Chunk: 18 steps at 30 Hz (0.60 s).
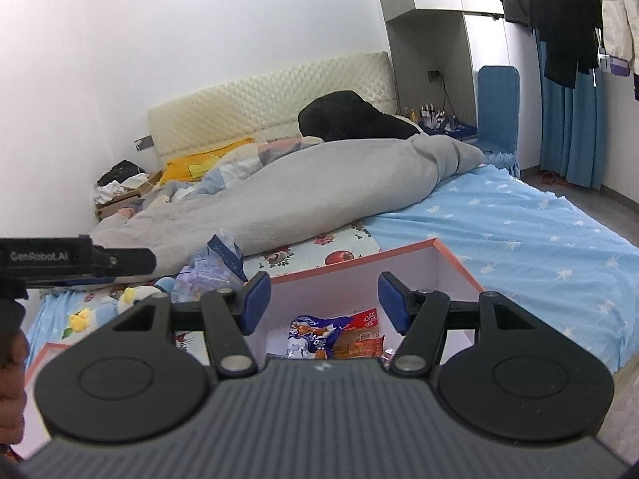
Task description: Organize snacks
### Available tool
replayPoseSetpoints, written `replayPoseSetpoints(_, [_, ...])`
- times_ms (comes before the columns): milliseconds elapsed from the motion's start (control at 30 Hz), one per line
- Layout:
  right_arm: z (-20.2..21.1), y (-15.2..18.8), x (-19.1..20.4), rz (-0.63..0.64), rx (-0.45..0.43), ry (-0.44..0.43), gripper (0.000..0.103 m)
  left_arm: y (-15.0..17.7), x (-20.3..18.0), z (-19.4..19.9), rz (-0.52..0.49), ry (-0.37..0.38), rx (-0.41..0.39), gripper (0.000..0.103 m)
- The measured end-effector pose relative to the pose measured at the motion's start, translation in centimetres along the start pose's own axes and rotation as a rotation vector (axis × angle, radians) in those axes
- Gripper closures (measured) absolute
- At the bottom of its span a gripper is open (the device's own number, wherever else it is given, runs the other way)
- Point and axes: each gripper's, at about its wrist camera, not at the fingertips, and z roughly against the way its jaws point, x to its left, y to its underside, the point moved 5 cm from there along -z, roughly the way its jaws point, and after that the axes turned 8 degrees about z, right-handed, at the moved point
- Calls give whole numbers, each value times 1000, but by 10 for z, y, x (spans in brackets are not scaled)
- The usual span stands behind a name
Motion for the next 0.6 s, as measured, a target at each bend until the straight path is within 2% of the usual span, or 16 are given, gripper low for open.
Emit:
replayPoseSetpoints(100, [9, 5, 2, 1, 5, -4, 41, 13, -2, 7, 17, 20, 26, 24])
replayPoseSetpoints(333, [23, 25, 4, 15, 41, 15, 41, 43, 2, 18, 14, 14, 67, 24])
replayPoseSetpoints(400, [26, 32, 5, 19, 53, 21, 41, 47, 1, 20, -12, -6, 60, 13])
replayPoseSetpoints(467, [30, 37, 6, 11, 65, 18, 41, 51, 0, 23, -31, -27, 56, 7])
replayPoseSetpoints(600, [33, 45, 6, 12, 72, 40, 41, 59, 4, 23, -24, -50, 70, 3])
